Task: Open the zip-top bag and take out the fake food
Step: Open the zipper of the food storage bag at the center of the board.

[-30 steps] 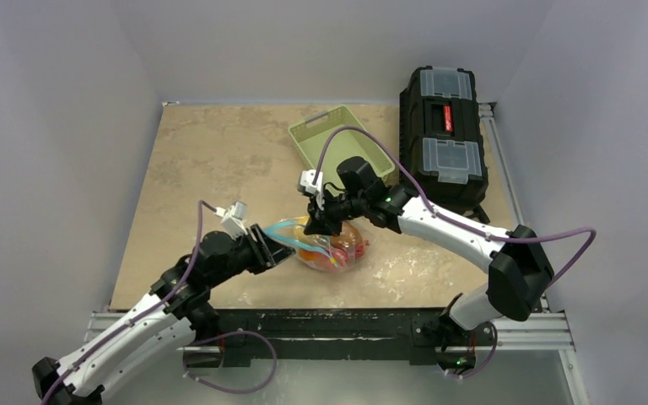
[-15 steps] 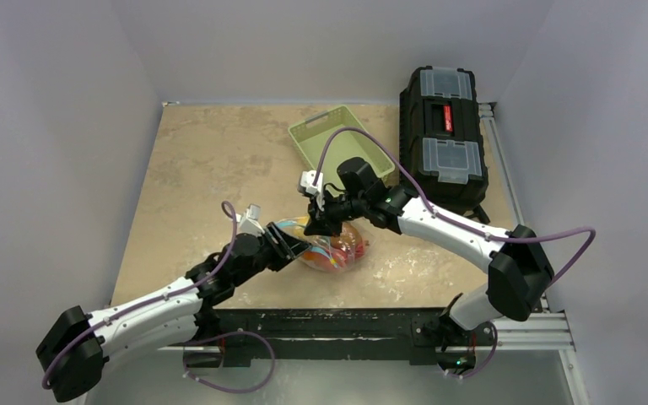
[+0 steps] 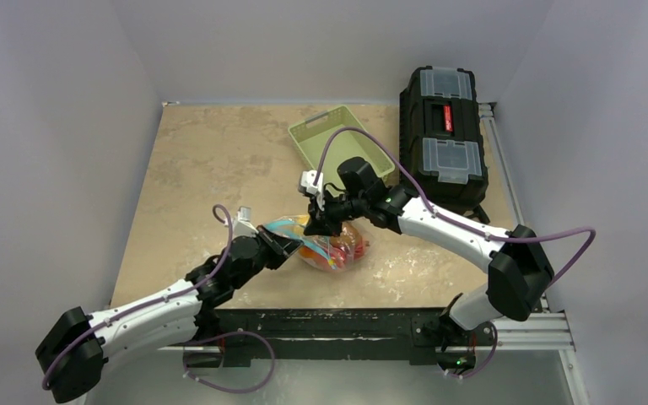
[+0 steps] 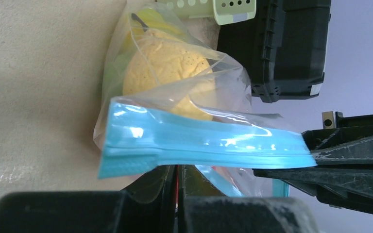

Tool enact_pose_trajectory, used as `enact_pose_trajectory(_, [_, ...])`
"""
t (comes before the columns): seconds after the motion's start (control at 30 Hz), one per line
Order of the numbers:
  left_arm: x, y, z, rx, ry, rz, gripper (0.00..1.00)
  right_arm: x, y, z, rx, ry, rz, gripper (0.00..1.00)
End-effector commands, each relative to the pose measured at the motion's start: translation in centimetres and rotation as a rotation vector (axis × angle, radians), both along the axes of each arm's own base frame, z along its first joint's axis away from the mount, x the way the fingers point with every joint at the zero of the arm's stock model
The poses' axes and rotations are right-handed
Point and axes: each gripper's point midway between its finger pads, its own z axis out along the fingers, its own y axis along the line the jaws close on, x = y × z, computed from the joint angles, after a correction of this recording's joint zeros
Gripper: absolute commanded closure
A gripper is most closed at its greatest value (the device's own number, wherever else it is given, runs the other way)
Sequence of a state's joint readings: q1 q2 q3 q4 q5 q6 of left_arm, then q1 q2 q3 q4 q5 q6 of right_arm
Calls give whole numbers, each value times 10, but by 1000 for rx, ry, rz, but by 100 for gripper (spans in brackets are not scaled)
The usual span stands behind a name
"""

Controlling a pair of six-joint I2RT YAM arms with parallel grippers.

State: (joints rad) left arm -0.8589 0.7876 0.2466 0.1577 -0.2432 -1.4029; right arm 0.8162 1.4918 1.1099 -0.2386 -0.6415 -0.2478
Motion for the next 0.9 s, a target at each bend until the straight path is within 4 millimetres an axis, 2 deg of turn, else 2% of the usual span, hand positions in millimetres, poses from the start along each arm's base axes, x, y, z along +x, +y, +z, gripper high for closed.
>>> enact_pose_trajectory(0.0, [1, 2, 9, -12, -54, 2, 100, 8, 0, 8, 19, -63, -21, 100])
enact_pose_trajectory(0.13, [-13, 2, 18, 24, -66, -78, 100, 22, -6, 0, -13, -113, -89, 100])
enact_pose_trajectory(0.17, [-18, 3, 24, 26, -75, -105, 100, 23, -6, -3, -18, -112, -91, 100])
enact_pose_trajectory(0.3, [-39, 14, 24, 89, -36, -169, 100, 19, -5, -7, -20, -90, -75, 100])
enact_pose_trajectory(0.5, [-63, 30, -6, 198, 82, -225, 100, 1, 2, -3, 13, -24, 16, 100])
enact_pose_trajectory(0.6, [-72, 33, -12, 220, 121, -251, 100, 1, 2, -4, 11, -22, 12, 100])
enact_pose_trajectory(0.8, [-82, 47, 5, 263, 106, -271, 100, 4, 2, 2, 23, -35, -2, 100])
enact_pose_trajectory(0.87, [-88, 49, 5, 291, 124, -297, 100, 5, 3, 7, 29, -38, -11, 100])
